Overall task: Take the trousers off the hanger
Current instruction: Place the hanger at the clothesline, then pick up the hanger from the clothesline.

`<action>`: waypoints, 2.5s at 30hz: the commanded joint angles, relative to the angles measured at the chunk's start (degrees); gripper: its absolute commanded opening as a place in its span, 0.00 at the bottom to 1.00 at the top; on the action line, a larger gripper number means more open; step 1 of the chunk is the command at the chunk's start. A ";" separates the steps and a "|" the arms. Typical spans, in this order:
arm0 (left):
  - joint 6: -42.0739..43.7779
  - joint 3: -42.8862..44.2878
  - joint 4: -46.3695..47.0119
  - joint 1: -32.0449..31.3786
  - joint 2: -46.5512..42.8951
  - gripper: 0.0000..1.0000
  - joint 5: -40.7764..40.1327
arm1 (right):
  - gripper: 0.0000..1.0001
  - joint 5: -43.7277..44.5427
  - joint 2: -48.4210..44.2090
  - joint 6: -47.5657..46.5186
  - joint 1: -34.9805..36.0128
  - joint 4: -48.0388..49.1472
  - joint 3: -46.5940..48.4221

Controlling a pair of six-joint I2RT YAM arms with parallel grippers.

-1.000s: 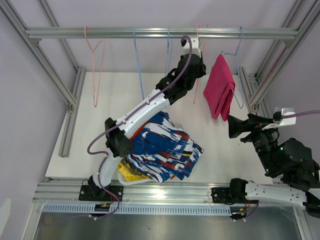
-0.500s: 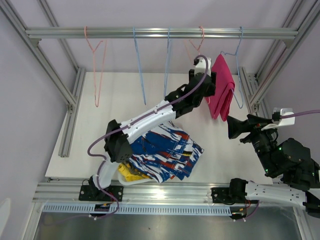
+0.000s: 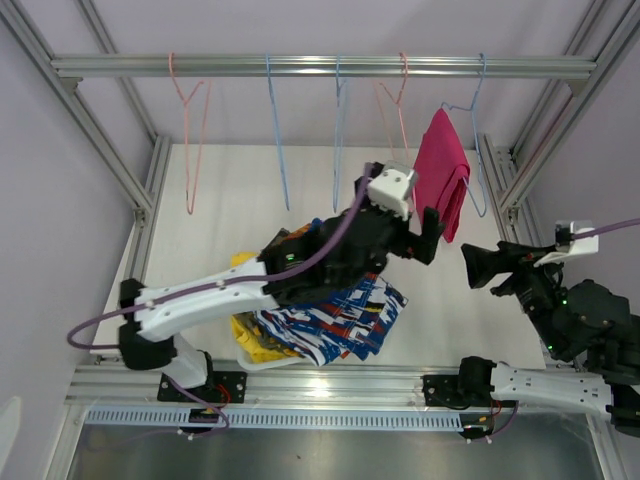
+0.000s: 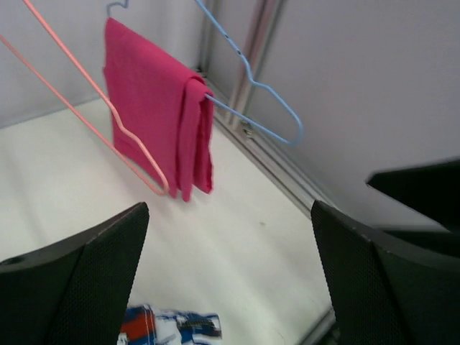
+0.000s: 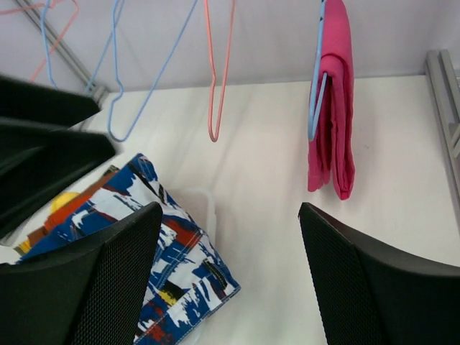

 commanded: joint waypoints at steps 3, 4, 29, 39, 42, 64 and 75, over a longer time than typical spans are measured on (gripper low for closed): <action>0.06 -12.29 11.53 0.58 -14.19 0.99 9.60 | 0.80 -0.84 -1.97 2.68 -0.15 -5.42 7.32; 0.23 -12.84 14.51 0.93 -14.73 0.99 10.38 | 0.80 -1.11 -1.88 1.29 -0.67 -5.51 8.38; -39.14 35.67 15.68 22.90 33.07 0.99 54.61 | 0.82 -10.69 3.48 -1.63 -5.68 -3.84 20.70; -45.80 35.85 28.15 23.08 38.78 1.00 49.24 | 0.83 -12.10 3.39 -1.10 -5.77 -3.92 18.76; -48.80 39.00 29.48 23.08 41.94 0.99 48.10 | 0.83 -11.75 2.78 -0.49 -5.77 -4.71 18.85; -50.13 40.24 42.57 22.64 45.38 0.49 45.46 | 0.88 -9.37 -2.67 1.10 -5.68 -7.79 14.81; -50.57 41.74 39.94 22.20 46.43 0.51 45.73 | 0.88 -9.72 -2.94 2.50 -5.68 -8.32 14.02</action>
